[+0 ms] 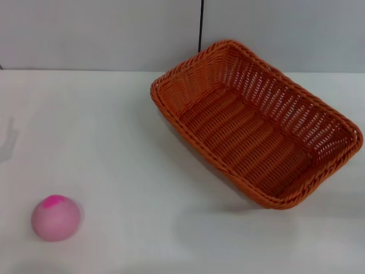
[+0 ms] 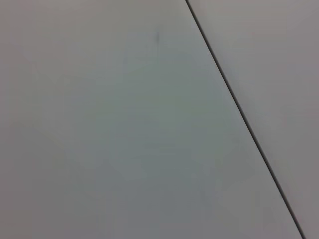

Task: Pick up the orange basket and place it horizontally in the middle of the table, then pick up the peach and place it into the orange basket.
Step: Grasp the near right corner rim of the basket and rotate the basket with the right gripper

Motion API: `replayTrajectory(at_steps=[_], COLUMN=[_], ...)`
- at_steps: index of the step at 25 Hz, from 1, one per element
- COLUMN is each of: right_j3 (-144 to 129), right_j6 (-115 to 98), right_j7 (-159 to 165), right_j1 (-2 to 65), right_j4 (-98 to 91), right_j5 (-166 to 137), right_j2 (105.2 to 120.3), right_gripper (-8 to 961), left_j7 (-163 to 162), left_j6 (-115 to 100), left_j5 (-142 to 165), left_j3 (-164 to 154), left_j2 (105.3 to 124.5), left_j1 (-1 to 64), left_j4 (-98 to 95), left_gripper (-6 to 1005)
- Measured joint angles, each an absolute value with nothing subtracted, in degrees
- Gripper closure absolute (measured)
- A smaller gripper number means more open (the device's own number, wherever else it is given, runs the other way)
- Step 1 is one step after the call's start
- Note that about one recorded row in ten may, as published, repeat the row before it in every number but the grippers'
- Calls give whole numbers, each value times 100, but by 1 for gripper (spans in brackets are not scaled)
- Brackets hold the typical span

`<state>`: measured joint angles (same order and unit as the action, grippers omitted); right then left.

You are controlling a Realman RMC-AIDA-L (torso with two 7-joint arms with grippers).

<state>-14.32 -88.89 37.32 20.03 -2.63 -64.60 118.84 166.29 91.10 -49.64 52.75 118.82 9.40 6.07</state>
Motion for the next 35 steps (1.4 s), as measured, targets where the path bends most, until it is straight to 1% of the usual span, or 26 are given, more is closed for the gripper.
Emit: replayTrajectory(at_steps=[5, 16, 18, 23, 24, 25, 26, 28, 32, 35], right_j3=[-1432, -1786, -1860, -1869, -1861, -1851, -1851, -1855, -1745, -1719], right_j6=[-8881, -8855, -9022, -9331, -9285, -9169, -9169, -9108, -9510, -10073], right_j7=[3732, 4266, 4870, 7490, 8103, 9054, 9054, 10154, 11791, 12571], right_j1=[1980, 1937, 1817, 1467, 1439, 1476, 1476, 1694, 2485, 3225], right_j4=[-228, -589, -1013, -3082, -3576, -4483, -4483, -5403, -6269, -6556], right_j5=[-6460, -6758, -6944, -7807, -8105, -8757, -8757, -9746, -11683, -13023], right_j2=[11897, 11866, 11873, 11863, 11852, 11802, 11802, 11617, 11115, 10860], right_gripper=[124, 127, 128, 130, 130, 130, 131, 131, 133, 134], left_j7=[16629, 16076, 16041, 16045, 16046, 16053, 16061, 16064, 16064, 16068], left_j6=[9216, 9354, 9354, 9355, 9354, 9353, 9346, 9337, 9342, 9310], left_j5=[-4977, -5001, -5002, -4974, -4965, -4964, -4965, -4966, -4975, -4965], left_j3=[5280, 5304, 5309, 5310, 5308, 5308, 5309, 5310, 5306, 5272], left_j2=[11856, 11826, 11825, 11819, 11818, 11814, 11813, 11814, 11839, 11843], left_j1=[823, 557, 540, 583, 596, 612, 627, 666, 717, 799], left_j4=[606, 524, 503, 461, 457, 457, 457, 457, 514, 505], left_gripper=[188, 192, 193, 195, 196, 196, 196, 197, 199, 200])
